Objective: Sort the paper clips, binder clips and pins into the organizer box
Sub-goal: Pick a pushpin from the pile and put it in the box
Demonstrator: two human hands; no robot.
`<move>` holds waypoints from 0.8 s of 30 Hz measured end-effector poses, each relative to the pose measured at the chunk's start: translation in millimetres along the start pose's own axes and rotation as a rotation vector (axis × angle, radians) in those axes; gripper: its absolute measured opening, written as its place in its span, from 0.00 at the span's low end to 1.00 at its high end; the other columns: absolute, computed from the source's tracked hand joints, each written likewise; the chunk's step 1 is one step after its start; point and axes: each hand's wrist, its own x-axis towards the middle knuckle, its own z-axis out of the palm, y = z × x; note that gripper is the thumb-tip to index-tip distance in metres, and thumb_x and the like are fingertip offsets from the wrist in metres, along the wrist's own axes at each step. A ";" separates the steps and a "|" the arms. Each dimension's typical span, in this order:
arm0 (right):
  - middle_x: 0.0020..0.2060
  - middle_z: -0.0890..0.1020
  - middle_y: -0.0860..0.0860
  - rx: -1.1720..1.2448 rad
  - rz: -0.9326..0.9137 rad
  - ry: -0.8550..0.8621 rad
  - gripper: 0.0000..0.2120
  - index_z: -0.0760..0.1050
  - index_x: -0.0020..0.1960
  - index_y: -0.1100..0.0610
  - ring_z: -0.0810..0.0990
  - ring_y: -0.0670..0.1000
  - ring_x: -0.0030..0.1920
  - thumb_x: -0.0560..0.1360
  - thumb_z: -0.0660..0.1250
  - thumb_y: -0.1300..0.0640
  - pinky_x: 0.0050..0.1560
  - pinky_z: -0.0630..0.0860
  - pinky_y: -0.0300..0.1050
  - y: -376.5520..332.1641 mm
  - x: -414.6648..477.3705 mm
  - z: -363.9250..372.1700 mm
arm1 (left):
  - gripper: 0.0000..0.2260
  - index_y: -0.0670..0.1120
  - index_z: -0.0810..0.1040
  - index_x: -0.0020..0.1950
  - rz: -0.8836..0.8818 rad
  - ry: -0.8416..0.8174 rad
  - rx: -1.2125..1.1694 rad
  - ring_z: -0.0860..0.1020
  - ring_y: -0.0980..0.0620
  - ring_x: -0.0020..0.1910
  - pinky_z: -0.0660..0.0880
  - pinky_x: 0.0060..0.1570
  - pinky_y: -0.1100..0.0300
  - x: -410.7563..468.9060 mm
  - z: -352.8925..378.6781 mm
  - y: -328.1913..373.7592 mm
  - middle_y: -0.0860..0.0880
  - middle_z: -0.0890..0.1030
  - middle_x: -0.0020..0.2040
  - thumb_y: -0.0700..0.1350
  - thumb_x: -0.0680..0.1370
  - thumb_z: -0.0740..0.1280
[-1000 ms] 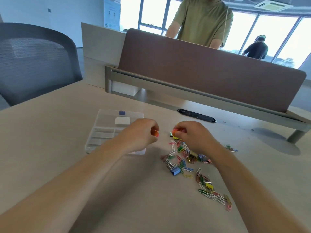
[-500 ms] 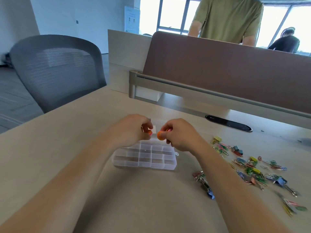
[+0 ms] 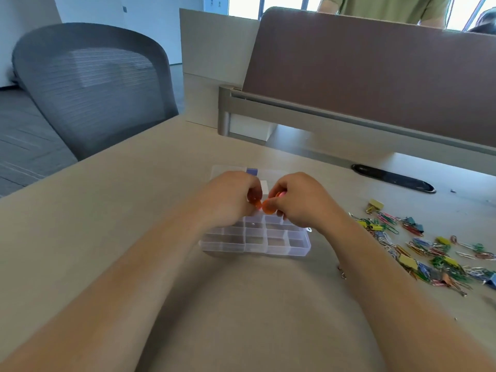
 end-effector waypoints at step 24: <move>0.41 0.83 0.53 -0.269 0.040 0.038 0.09 0.83 0.46 0.56 0.80 0.52 0.41 0.72 0.75 0.51 0.41 0.72 0.44 4.3 2.8 0.0 | 0.07 0.51 0.83 0.53 -0.023 -0.017 -0.003 0.73 0.55 0.42 0.65 0.35 0.70 -0.6 2.2 2.6 0.52 0.78 0.48 0.46 0.77 0.68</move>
